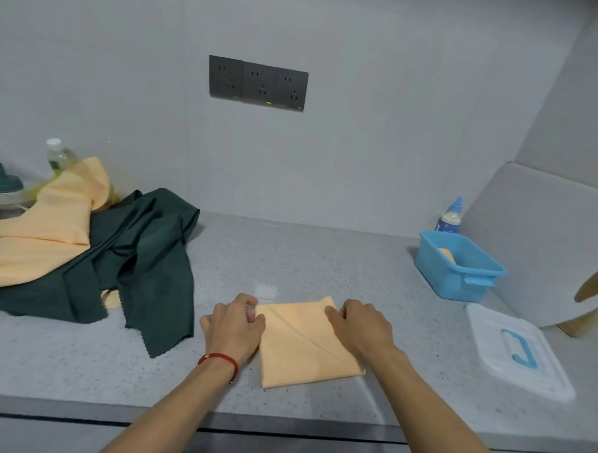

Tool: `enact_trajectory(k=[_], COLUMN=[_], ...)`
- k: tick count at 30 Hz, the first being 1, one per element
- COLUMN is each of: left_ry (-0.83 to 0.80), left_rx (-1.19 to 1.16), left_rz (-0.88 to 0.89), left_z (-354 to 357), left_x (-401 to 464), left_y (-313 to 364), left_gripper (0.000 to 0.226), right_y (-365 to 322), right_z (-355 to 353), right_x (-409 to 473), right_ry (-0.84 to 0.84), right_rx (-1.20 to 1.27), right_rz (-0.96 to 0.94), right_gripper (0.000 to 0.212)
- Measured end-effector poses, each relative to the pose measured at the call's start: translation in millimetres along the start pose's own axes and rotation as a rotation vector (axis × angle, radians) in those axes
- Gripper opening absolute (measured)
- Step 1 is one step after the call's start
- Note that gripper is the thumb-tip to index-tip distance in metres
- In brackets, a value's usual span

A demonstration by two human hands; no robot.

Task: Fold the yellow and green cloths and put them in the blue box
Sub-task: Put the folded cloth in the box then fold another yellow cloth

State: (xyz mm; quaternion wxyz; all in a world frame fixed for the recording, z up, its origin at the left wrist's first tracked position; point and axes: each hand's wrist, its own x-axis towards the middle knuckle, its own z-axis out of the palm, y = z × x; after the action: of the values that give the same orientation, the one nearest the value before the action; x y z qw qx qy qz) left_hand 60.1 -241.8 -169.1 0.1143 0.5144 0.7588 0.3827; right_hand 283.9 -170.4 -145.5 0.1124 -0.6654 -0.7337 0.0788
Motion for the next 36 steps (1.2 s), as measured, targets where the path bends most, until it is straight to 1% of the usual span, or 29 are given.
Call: enact_trajectory(k=[3,5,7,8,9,10,11,12,13,14,15,17,18,20,28,34,36], left_ry=[0.042,0.057,0.053,0.052,0.053,0.071,0.094,0.102,0.077,0.014,-0.076,-0.273,-0.354,-0.406,-0.405,-0.504,-0.505], left_rx=[-0.032,-0.039,-0.04,-0.036,-0.016,0.025,0.08,0.136,0.193,0.253,0.315,0.442,0.472,0.48,0.57,0.565,0.536], left_rz=[-0.018,-0.023,-0.031,-0.03,-0.017,0.031,0.124,0.248,0.366,0.447,0.471,0.383,0.324,0.261,0.165,0.171,0.198], left_z=[1.7,2.7,2.2,0.7,-0.8,-1.4,-1.2,0.3,4.0,9.8,16.4,29.9,34.4,39.9,33.5,21.3,12.8], left_x=[1.7,3.2,4.3,5.2,4.8,3.4,0.4,-4.8,-11.5,-17.9,-23.5,-27.9,-27.7,-27.6,-10.0,2.0,15.4], left_y=[-2.2,-2.1,-1.4,-0.5,0.4,2.7,7.3,14.5,22.6,30.2,34.9,35.7,32.4,25.1,7.9,1.3,3.3], left_gripper=[0.02,0.019,0.019,0.019,0.018,0.02,0.023,0.026,0.03,0.035,0.041,0.054,0.058,0.061,0.063,0.061,0.059], right_y=[5.8,6.3,4.2,2.5,0.7,-2.1,-5.8,-9.8,-13.0,-15.1,-15.5,-10.8,-7.8,-2.9,0.1,-0.3,-0.6], right_z=[10.1,10.9,7.5,5.7,4.8,4.6,5.4,7.4,11.3,16.3,22.8,34.2,38.4,41.3,44.7,48.5,48.6], right_x=[-0.3,0.7,-1.2,-2.4,-4.5,-7.4,-10.7,-13.7,-16.8,-18.8,-20.1,-18.4,-16.3,-14.0,-4.8,-5.1,-4.7], right_ry=[0.041,0.053,0.047,0.067,0.127,0.219,0.306,0.338,0.291,0.204,0.09,-0.11,-0.157,-0.171,-0.178,-0.146,-0.144], right_rx=[0.102,0.133,0.103,0.062,0.009,-0.032,-0.047,-0.046,-0.048,-0.052,-0.076,-0.129,-0.129,-0.128,-0.107,-0.112,-0.1], right_rz=[0.025,0.017,0.001,-0.014,-0.048,-0.118,-0.218,-0.327,-0.414,-0.471,-0.485,-0.44,-0.422,-0.415,-0.374,-0.331,-0.336], right_gripper=[0.033,0.03,0.031,0.032,0.033,0.033,0.035,0.039,0.046,0.053,0.059,0.063,0.063,0.063,0.067,0.065,0.065])
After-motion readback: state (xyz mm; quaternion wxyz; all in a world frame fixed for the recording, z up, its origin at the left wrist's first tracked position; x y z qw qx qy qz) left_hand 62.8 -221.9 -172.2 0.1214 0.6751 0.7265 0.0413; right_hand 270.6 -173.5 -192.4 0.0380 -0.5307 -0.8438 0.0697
